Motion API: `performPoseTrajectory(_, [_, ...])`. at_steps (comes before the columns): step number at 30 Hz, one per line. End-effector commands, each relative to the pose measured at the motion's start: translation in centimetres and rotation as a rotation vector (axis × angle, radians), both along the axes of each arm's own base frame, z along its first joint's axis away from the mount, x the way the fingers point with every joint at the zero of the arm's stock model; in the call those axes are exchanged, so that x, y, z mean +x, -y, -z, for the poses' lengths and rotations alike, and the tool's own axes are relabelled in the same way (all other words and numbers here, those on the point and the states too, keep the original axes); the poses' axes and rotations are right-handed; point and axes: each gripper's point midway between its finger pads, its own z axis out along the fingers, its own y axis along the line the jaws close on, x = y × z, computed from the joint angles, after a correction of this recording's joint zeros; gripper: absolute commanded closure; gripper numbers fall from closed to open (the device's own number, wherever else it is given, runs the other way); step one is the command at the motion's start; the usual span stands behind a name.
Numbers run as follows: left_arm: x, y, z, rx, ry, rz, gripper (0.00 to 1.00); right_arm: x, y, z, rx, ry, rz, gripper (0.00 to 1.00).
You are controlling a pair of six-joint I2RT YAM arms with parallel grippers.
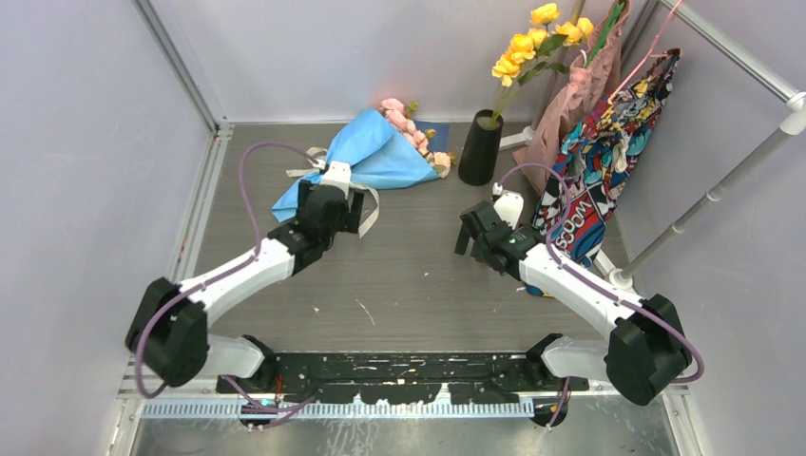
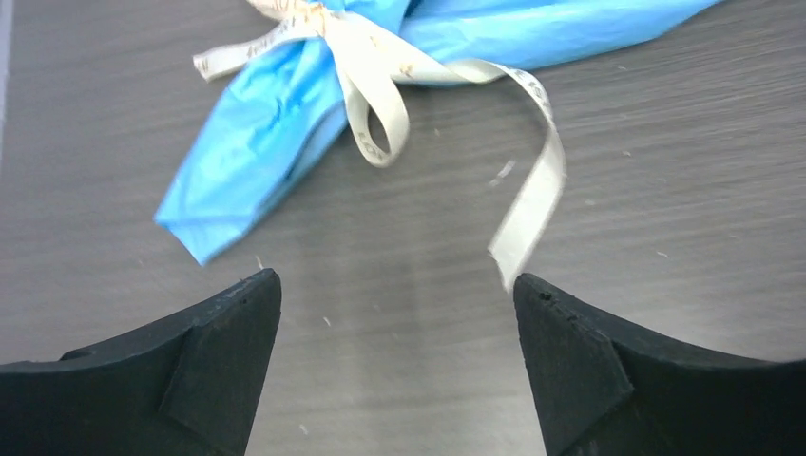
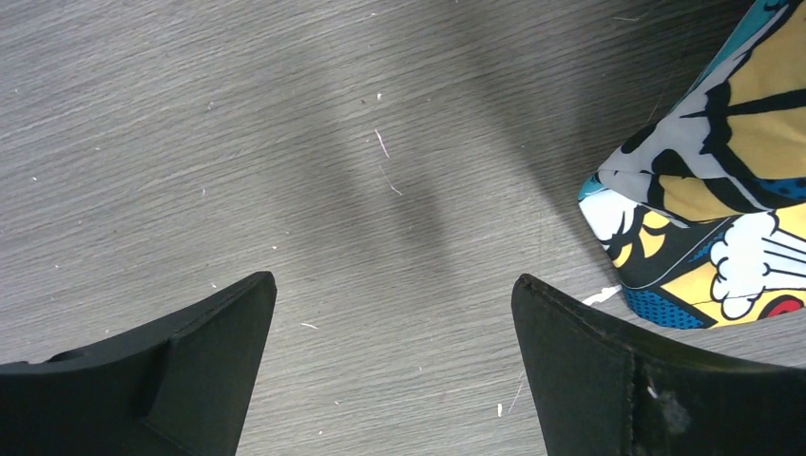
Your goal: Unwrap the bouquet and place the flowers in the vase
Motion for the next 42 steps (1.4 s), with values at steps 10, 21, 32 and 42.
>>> performPoseTrajectory(10, [12.6,-2.5,-0.5,0.259,0.001,0.237,0.15,0.2,0.2,-2.0,-0.023,0.045,-0.049,0.0])
performPoseTrajectory(21, [9.0,-5.5,3.6,0.404,-0.18,0.25,0.25,1.1,-0.2,-0.8,-0.06,0.009,-0.055,0.0])
performPoseTrajectory(32, [10.2,-7.7,8.0,0.529,-0.314,0.148,0.26,1.5,-0.3,-0.5,-0.08,0.002,-0.066,0.0])
performPoseTrajectory(42, [11.0,-8.7,10.4,0.527,-0.352,0.093,0.26,1.3,-0.5,1.0,-0.076,-0.027,-0.068,0.0])
